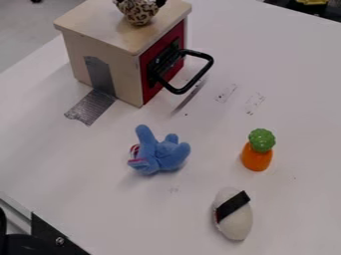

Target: Take the blue object to the bottom left of the table beside the drawer

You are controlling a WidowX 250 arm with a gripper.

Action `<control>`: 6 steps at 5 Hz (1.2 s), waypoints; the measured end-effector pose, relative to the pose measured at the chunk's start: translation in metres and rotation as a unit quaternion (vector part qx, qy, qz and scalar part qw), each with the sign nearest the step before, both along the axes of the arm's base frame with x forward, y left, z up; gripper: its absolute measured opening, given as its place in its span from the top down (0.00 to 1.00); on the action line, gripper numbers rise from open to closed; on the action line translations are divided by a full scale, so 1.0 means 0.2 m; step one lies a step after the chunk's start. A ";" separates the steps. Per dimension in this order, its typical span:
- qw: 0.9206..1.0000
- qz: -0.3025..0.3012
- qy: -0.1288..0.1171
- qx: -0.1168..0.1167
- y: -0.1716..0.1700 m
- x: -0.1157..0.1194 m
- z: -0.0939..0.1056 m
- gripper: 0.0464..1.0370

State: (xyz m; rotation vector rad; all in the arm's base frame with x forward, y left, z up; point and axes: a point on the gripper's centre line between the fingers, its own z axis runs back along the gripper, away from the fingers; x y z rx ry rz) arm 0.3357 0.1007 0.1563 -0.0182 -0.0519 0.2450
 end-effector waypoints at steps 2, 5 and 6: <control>0.998 -0.022 0.050 -0.012 -0.08 -0.17 -0.15 0.04; 0.990 -0.131 0.056 0.011 -0.36 -0.53 -0.29 0.04; 0.988 -0.130 0.079 0.032 -0.33 -0.52 -0.47 0.04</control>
